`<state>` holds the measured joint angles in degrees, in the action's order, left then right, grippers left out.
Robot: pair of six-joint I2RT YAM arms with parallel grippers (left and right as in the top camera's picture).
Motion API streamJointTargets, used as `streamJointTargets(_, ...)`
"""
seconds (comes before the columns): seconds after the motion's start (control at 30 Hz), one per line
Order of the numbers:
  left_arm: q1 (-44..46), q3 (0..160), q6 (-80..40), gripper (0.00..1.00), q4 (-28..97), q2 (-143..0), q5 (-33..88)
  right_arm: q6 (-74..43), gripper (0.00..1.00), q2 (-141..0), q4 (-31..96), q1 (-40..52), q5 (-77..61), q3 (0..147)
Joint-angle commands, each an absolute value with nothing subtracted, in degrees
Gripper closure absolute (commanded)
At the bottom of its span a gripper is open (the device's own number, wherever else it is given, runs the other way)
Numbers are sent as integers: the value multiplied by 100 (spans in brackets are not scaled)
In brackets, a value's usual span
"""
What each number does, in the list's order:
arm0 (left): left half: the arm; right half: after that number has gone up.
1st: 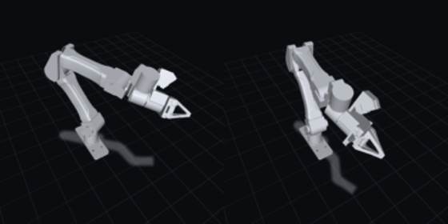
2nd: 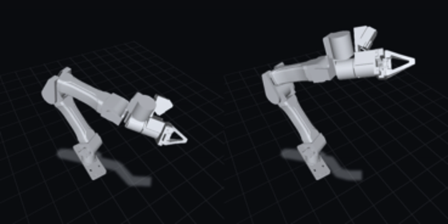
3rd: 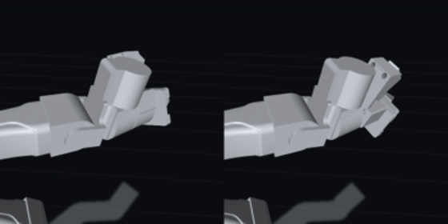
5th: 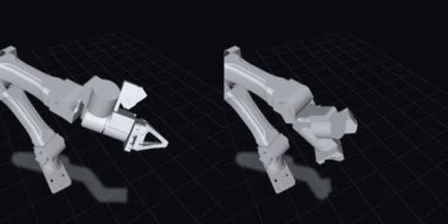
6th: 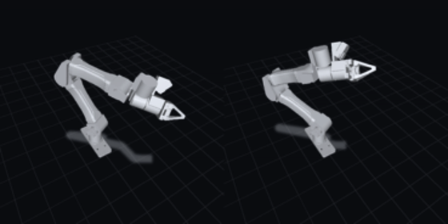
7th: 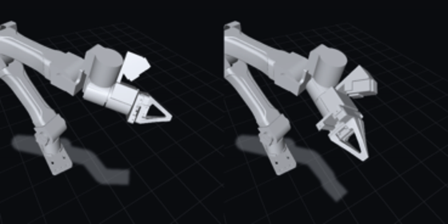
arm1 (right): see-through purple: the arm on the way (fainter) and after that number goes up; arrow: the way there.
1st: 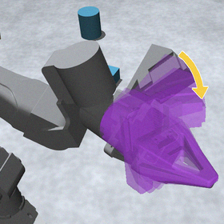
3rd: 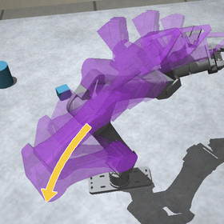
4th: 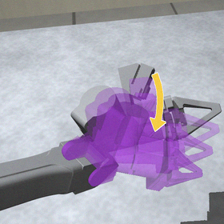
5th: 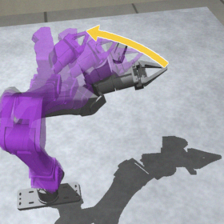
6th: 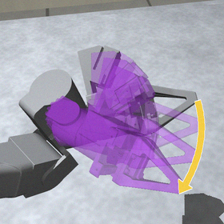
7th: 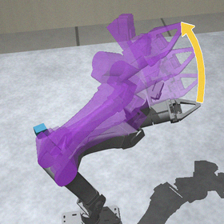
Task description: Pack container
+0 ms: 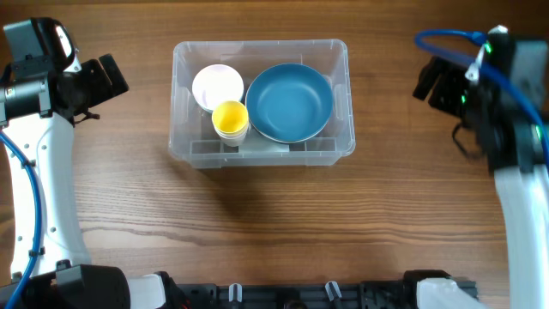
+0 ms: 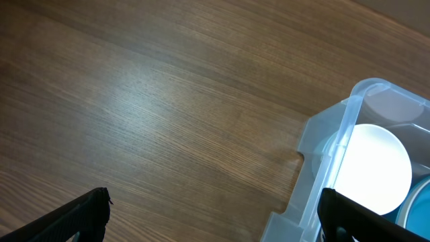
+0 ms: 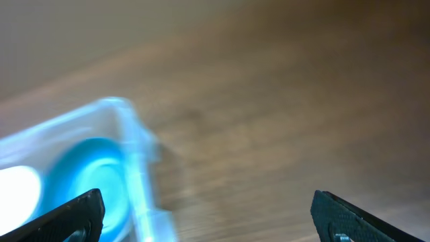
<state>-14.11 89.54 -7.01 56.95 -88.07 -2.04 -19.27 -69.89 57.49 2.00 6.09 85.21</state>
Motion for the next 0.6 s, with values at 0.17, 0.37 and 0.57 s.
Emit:
streamJointTargets(0.17,-1441,9002,-799,0,5680,-8770,-198,-1953,1,-4187,5767,1551,661,8558)
streamJointTargets(0.37,-1441,9002,-799,0,5680,-8770,-198,-1944,0,-3114,6117,1772,775,8499)
streamJointTargets(0.57,-1441,9002,-799,0,5680,-8770,-198,-1695,1,-2018,5704,1743,1118,7306)
